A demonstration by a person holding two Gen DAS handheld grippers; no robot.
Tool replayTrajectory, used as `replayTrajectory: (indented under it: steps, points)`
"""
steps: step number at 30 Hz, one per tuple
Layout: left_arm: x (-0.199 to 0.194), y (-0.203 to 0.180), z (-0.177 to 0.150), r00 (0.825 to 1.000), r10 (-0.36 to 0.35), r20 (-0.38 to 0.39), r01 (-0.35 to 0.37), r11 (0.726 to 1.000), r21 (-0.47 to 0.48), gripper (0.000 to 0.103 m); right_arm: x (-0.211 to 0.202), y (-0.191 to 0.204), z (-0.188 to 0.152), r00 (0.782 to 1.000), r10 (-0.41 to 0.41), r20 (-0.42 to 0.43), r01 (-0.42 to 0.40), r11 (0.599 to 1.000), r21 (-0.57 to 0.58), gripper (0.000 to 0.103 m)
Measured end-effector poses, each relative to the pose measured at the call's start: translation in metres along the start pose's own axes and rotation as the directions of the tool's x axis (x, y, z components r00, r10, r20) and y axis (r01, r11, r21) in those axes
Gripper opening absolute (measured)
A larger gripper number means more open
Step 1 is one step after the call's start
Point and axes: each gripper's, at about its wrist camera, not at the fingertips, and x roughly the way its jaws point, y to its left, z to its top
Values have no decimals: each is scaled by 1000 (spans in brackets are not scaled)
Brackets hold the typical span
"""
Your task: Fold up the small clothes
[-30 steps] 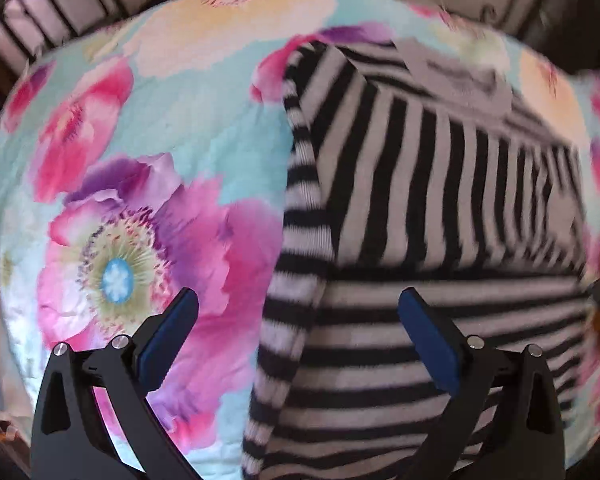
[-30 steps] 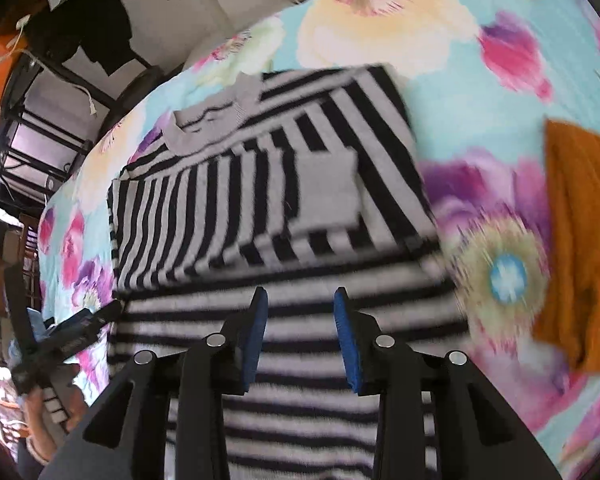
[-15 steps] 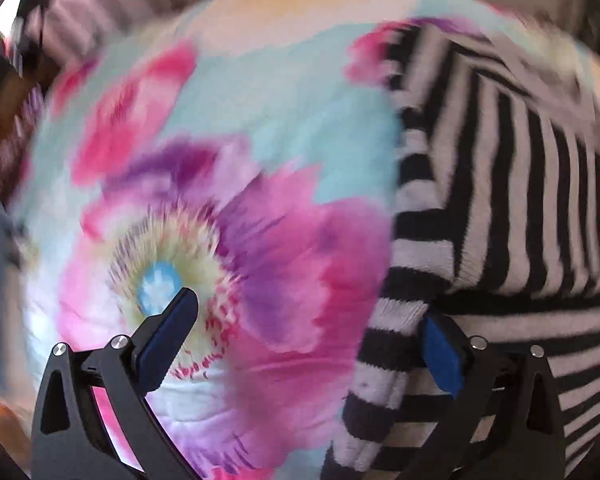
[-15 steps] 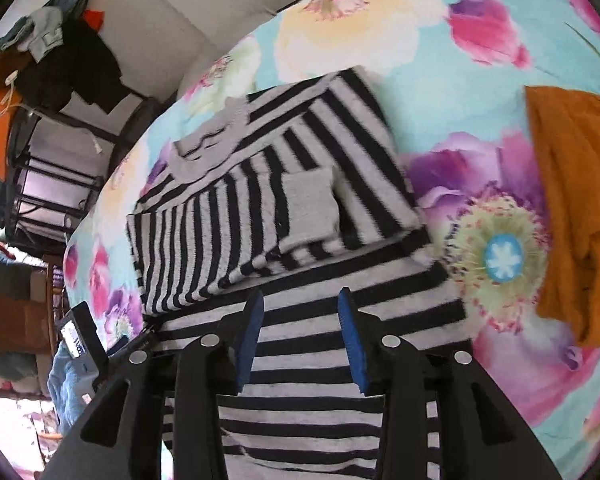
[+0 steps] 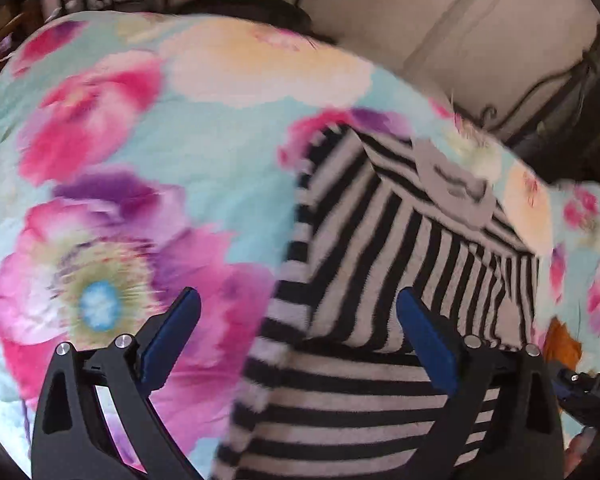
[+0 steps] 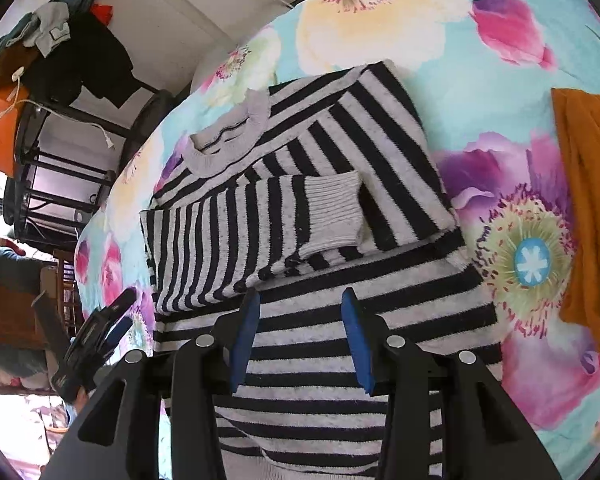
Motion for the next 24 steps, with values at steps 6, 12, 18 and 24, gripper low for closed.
replayTrajectory:
  steps: [6, 12, 18, 24]
  points:
    - [56, 18, -10, 961, 272, -37, -269, 960, 82, 99, 11, 0, 6, 1000, -17, -10, 17, 1000, 12, 42]
    - [38, 36, -3, 969, 246, -16, -246, 969, -6, 98, 31, -6, 12, 992, -124, 11, 124, 992, -20, 42]
    - [35, 34, -18, 967, 243, -79, -235, 968, 92, 99, 67, -33, 9, 972, -230, -56, 229, 973, -20, 39]
    - [-5, 40, -20, 989, 133, -59, -135, 991, -23, 98, 36, -10, 0, 987, -162, -2, 162, 985, -62, 44]
